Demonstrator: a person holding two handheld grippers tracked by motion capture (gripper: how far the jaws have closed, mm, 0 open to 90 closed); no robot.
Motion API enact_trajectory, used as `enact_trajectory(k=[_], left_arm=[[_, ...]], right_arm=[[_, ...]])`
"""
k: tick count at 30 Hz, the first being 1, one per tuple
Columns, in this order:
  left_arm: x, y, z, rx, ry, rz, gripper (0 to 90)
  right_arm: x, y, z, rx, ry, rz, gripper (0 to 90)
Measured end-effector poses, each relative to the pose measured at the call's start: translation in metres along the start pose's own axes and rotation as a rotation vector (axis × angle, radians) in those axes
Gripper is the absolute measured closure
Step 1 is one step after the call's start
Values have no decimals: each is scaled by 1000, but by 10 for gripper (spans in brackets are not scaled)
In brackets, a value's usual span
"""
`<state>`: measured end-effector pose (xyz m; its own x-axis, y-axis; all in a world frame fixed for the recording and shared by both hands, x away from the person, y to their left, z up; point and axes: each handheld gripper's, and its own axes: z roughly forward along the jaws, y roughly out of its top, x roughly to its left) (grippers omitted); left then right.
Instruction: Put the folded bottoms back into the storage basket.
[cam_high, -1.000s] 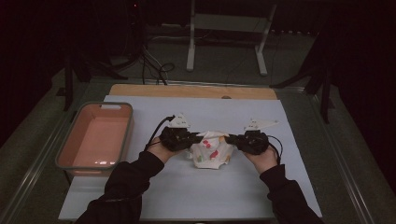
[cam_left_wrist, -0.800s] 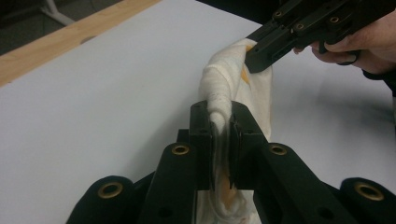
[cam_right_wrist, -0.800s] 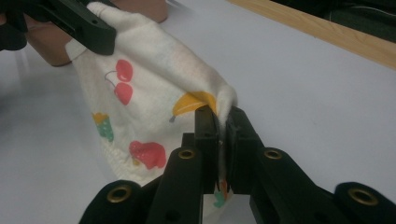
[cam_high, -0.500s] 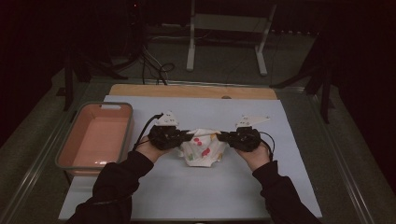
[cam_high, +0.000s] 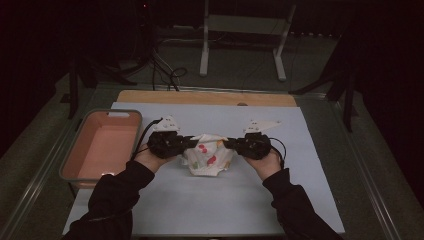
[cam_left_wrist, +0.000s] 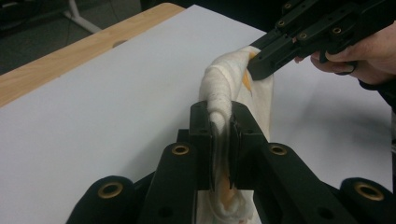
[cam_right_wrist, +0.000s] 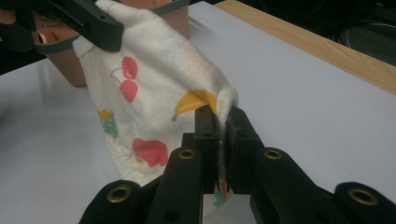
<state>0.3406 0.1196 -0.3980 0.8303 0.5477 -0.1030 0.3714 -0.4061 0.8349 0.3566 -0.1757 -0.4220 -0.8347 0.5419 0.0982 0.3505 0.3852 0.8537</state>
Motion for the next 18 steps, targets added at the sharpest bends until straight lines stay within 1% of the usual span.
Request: enact_trajectory(k=[1,3,4,5,6,7,9,10,11,12,13,15,18], left_arm=[[1,-1,-2,0,-2,-11,829],[3,-2,-5,2,5,-11,829],[4,-2,-7,-3,-5,-29,829],[6,-3,-9,-8,-18,-58,829],[7,-3,-10,-7,-17,-65,829],[8,-4,-12,-2,-4,-54,829],[11,-5,-15,0,-1,-78,829],[13,-6,-19,0,11,-74,829],[13,-6,-19,0,11,-74,829],[14,-6,-21,-2,11,-84,829],[15,-6,-22,-3,17,-83,829],[18,-6,-26,-3,13,-97,829],[21,-7,-33,-3,20,-108,829]], right_arm=[[1,3,2,2,5,-6,855],[3,5,4,0,2,-8,856],[4,8,6,2,11,-13,855],[4,8,6,2,11,-13,855],[5,9,7,-1,13,-10,855],[5,11,8,1,12,-18,855],[7,14,11,-2,20,-18,855],[9,17,13,-3,19,-31,855],[10,18,15,-5,23,-30,855],[10,18,15,-5,23,-30,855],[10,20,16,-4,22,-32,856],[11,23,19,-7,29,-34,855],[14,27,24,-12,35,-37,855]])
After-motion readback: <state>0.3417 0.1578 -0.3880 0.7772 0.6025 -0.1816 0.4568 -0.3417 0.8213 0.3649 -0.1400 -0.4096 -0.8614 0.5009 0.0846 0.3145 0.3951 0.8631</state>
